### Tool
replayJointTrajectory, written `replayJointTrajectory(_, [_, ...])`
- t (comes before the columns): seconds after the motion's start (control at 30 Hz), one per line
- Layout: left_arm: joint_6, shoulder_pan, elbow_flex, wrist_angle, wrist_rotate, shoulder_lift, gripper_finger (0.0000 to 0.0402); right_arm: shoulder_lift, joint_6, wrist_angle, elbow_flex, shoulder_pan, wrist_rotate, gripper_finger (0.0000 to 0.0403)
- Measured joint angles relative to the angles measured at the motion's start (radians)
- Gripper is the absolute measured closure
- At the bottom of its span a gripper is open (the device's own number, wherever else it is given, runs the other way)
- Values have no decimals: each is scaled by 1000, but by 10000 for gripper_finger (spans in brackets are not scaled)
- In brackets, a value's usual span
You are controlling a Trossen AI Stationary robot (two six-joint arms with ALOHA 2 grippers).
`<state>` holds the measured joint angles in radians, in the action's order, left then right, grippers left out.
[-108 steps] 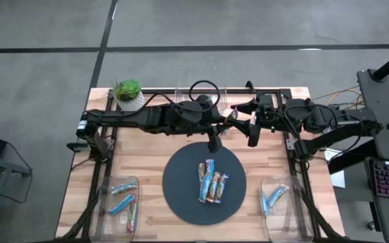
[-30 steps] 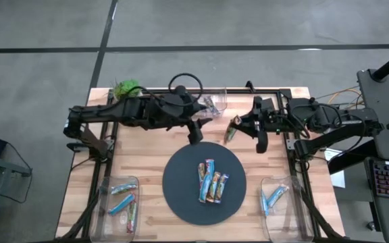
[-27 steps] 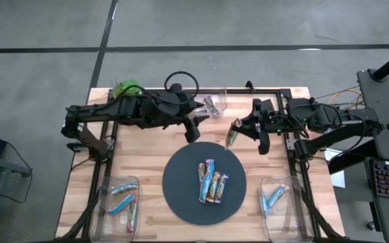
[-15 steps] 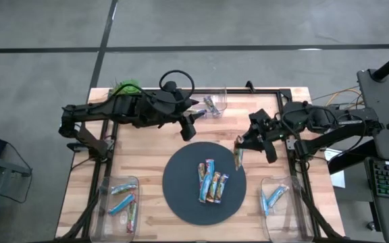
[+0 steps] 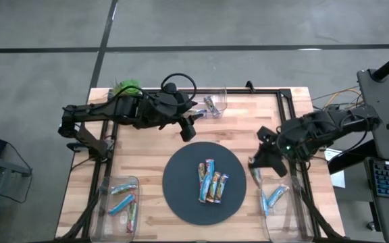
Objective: Pick and place Granola Bars by type
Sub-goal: Put the yellow granola bar into the bottom right transparent bin
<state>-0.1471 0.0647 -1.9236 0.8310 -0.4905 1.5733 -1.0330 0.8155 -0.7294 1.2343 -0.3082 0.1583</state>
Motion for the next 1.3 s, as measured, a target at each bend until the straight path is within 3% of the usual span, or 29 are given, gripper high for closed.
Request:
replayJointTrajectory(0.63, [-15, 0, 0, 0, -1, -3, 218, -2, 354, -265, -8, -228, -71, 344])
replayJointTrajectory(0.93, [-19, 0, 0, 0, -1, -3, 218, -4, 512, -270, -29, -345, -186, 344])
replayJointTrajectory(1.3, [-26, 0, 0, 0, 0, -3, 218, -5, 823, -262, -151, -513, -224, 344])
